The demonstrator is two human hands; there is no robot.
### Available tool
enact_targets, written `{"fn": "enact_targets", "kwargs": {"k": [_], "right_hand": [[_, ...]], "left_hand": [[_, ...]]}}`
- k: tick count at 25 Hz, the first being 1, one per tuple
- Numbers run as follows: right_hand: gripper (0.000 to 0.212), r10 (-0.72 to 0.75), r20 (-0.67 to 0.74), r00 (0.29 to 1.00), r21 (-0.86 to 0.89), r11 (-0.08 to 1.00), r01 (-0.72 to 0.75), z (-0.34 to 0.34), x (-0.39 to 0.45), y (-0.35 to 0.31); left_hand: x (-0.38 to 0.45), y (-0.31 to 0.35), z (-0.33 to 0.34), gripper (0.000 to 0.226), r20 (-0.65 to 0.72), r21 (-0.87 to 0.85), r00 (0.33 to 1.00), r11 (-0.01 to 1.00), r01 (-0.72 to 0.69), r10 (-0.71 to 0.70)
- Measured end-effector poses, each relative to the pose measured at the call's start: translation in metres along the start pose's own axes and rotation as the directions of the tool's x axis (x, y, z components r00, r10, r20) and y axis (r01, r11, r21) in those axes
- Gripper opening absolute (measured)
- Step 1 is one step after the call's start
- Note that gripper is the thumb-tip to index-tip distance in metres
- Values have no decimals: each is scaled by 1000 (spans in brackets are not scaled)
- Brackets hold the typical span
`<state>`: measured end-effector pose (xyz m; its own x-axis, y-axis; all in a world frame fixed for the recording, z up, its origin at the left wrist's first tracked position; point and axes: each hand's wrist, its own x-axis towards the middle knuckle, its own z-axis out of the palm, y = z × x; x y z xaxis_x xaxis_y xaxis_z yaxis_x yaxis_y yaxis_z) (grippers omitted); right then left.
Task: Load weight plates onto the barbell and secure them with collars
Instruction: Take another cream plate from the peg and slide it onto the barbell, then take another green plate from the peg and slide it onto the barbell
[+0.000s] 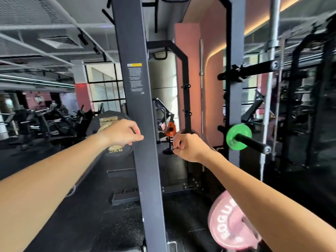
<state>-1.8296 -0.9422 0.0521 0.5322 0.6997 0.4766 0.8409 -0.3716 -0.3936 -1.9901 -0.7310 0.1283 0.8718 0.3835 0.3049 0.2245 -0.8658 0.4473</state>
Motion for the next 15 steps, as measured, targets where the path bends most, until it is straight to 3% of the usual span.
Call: {"fn": "enact_targets", "kwargs": {"k": [9,15], "right_hand": [[7,58,-93,994,-63,996,-64,-77,-67,62],[9,120,-22,993,-71,990,-121,-107,-88,168]], "left_hand": [[5,76,94,13,139,6,988,997,-70,69],[65,131,184,14,201,-97,979,995,-9,29]]}}
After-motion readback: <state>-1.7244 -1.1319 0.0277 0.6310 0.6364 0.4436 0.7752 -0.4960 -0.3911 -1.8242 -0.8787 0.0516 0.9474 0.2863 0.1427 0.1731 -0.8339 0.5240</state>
